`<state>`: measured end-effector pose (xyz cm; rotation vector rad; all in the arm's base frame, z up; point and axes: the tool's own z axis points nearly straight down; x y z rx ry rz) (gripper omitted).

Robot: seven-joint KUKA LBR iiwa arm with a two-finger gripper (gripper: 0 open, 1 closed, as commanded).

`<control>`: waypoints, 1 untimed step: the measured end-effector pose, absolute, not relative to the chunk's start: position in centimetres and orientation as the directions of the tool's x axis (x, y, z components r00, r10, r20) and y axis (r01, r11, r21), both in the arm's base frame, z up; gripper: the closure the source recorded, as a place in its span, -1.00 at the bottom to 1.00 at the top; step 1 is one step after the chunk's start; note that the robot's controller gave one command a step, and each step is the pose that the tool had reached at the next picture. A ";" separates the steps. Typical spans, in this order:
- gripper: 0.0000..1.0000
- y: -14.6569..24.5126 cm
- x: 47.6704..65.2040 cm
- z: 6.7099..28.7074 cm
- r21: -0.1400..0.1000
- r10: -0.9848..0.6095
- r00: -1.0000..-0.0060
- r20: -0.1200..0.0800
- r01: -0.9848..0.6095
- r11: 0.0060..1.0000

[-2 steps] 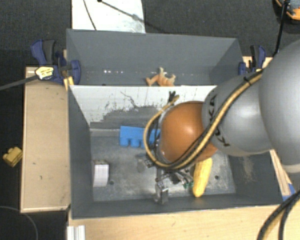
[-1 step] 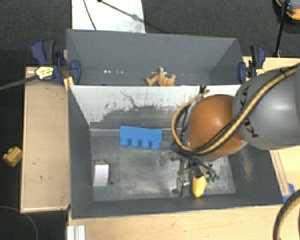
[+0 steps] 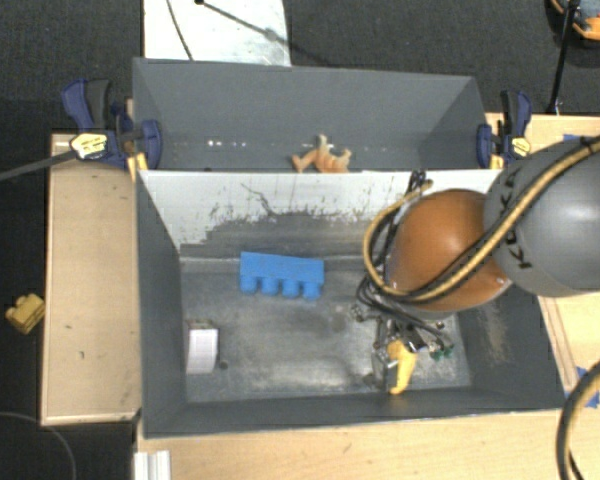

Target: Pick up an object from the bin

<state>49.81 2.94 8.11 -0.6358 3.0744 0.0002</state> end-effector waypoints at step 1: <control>-1.00 -1.9 49.2 12.9 0.005 -0.449 -0.893 0.004 -0.449 0.893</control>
Offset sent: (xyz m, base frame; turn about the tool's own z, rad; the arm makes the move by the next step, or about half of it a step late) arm 0.0380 -0.0560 0.0363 -0.0634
